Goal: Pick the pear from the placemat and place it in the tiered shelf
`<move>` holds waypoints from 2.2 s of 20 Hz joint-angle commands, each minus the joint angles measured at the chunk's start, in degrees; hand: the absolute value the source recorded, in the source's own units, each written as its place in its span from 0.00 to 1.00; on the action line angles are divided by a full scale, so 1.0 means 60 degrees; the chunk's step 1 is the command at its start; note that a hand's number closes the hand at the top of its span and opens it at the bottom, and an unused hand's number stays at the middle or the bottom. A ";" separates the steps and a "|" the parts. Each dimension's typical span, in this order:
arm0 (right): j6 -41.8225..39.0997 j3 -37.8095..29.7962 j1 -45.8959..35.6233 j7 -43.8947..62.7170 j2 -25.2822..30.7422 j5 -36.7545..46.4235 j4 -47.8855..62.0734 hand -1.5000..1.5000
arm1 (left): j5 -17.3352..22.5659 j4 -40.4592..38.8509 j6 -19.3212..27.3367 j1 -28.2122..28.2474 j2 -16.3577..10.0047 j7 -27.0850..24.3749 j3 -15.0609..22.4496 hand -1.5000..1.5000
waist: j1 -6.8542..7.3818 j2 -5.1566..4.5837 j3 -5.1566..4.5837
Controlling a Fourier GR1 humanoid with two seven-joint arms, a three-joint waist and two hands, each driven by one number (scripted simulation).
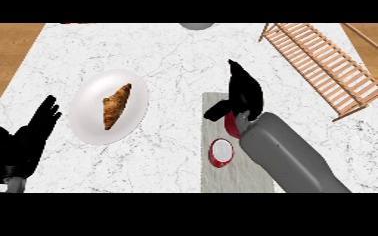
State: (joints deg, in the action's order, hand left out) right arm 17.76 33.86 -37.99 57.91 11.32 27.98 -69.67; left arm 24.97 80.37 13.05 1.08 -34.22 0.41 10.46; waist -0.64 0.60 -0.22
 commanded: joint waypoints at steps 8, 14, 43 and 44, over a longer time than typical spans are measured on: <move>-0.5444 0.0231 -0.1340 0.1930 0.0499 -0.1910 0.0148 0.00 | -0.0424 -0.0416 0.0044 -0.0243 0.0505 -0.0260 0.0149 0.50 | 0.0083 -0.0083 0.0022; -0.5450 0.0660 -0.0899 0.2133 0.0129 -0.1584 0.0306 0.00 | -0.0174 0.0091 -0.0290 -0.0123 0.0274 0.0302 -0.0210 0.50 | 0.0140 -0.0074 0.0033; -0.5166 -0.1450 0.0440 -0.1422 -0.0939 0.1286 0.3427 1.00 | -0.1386 -0.0163 -0.1837 -0.0205 0.1130 0.0533 -0.1773 0.50 | 0.0150 -0.0104 0.0037; -0.5040 -0.1825 0.0218 -0.1925 -0.0610 0.1460 0.3639 1.00 | -0.1759 -0.0091 -0.1473 -0.0199 0.1407 0.0617 -0.1690 0.50 | 0.0159 -0.0106 0.0037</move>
State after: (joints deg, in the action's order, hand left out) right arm -14.22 24.59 -37.84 49.59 7.61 33.88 -50.34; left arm 16.04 79.93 4.45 0.75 -26.90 3.07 1.14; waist 0.42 0.48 -0.22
